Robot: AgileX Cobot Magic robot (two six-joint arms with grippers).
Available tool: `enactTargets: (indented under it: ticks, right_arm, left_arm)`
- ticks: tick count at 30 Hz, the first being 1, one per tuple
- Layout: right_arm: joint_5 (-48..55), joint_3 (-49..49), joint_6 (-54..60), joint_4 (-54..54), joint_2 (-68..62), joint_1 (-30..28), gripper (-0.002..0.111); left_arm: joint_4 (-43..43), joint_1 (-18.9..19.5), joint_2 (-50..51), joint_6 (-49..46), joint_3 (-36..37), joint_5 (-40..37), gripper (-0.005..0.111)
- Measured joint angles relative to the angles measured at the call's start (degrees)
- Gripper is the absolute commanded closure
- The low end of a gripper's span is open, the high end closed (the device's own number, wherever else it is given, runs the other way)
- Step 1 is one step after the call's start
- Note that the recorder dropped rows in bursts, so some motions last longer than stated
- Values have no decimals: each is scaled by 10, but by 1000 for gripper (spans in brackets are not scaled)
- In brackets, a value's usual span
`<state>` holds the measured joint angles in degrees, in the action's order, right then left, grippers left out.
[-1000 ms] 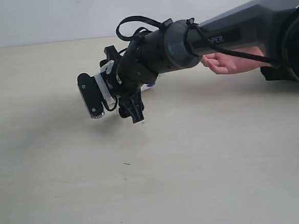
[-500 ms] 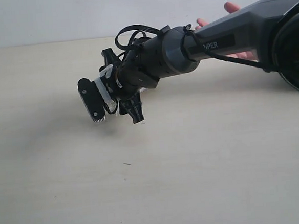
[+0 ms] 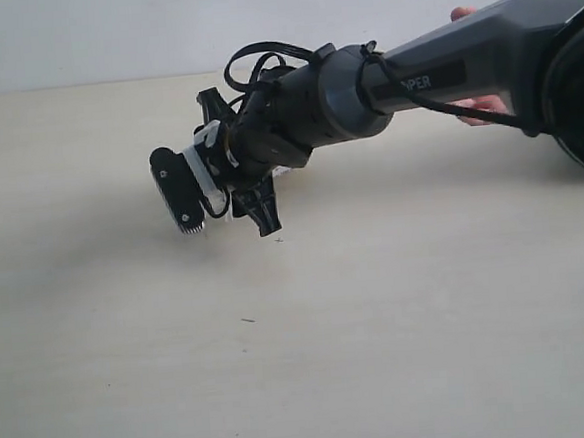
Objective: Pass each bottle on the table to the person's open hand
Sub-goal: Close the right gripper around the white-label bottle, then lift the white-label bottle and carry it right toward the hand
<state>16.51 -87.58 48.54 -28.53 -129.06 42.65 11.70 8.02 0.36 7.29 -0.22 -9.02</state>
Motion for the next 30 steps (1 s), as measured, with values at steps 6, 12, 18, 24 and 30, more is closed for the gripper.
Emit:
enactTargets:
  ticks: [6, 12, 18, 24, 30]
  right_arm:
    - [36, 0, -9, -17, 31, 20, 108]
    - [109, 0, -100, -112, 55, 66, 108]
    - [233, 0, -293, -266, 73, 98, 108]
    - [291, 0, -423, -282, 129, 99, 108]
    - [376, 0, -512, -286, 184, 99, 108]
  left_arm:
    - [0, 0, 0, 0, 0, 0, 97]
    - [0, 0, 0, 0, 0, 0, 97]
    - [0, 0, 0, 0, 0, 0, 97]
    - [0, 0, 0, 0, 0, 0, 97]
    - [0, 0, 0, 0, 0, 0, 97]
